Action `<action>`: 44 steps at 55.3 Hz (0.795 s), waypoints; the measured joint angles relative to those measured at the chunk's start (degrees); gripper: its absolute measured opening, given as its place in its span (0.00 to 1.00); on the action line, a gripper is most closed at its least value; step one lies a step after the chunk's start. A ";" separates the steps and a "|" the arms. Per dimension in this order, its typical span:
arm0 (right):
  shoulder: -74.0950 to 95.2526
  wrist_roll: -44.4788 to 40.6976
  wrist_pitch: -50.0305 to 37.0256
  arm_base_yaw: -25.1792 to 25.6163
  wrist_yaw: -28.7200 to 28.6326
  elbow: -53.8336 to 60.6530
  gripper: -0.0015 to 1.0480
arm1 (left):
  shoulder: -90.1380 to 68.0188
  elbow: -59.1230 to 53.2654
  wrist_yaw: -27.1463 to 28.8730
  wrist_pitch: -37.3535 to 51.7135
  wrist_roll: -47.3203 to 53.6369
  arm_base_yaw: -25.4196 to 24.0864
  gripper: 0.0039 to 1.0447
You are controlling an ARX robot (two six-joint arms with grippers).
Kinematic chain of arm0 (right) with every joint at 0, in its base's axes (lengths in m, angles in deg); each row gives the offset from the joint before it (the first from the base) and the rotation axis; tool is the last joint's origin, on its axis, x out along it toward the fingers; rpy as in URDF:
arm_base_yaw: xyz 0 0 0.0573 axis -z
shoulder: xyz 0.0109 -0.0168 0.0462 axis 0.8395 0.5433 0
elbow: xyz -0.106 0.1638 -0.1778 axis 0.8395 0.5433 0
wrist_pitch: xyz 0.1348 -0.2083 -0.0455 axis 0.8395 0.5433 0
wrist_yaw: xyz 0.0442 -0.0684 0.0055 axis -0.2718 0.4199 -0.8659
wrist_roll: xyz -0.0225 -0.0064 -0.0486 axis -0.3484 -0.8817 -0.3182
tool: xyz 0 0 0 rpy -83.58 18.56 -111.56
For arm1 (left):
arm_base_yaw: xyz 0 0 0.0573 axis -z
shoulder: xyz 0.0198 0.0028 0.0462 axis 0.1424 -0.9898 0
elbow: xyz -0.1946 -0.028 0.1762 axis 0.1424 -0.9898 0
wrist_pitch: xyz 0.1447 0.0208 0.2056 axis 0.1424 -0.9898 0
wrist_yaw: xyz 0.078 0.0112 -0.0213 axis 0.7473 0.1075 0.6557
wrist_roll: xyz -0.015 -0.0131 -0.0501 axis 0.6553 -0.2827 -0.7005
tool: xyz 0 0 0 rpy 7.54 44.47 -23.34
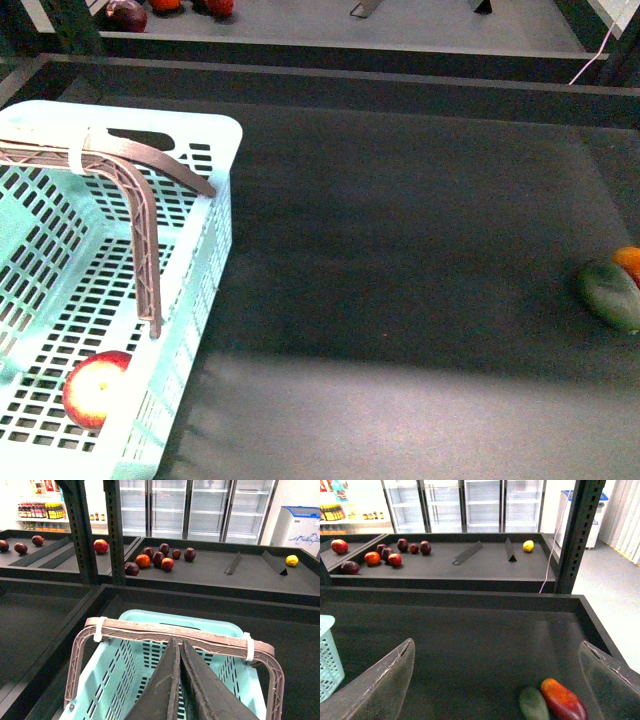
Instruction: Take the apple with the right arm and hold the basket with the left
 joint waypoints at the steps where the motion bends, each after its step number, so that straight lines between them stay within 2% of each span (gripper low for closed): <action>1: 0.00 0.00 0.00 0.00 0.00 -0.02 0.92 | 0.02 0.00 0.00 0.00 0.00 0.00 0.03; 18: 0.00 0.00 0.00 0.00 0.00 0.00 0.92 | 0.02 0.00 0.00 -0.02 -0.04 0.00 0.04; 33: 0.00 0.00 0.00 0.00 0.00 0.00 0.92 | 0.02 0.00 0.00 -0.02 0.00 0.00 0.48; 38: 0.00 0.00 0.00 0.00 0.00 0.00 0.92 | 0.02 0.00 0.00 -0.02 0.00 0.00 0.68; 44: 0.00 0.00 0.00 0.00 0.00 0.00 0.92 | 0.02 0.00 0.00 -0.02 -0.02 0.00 0.86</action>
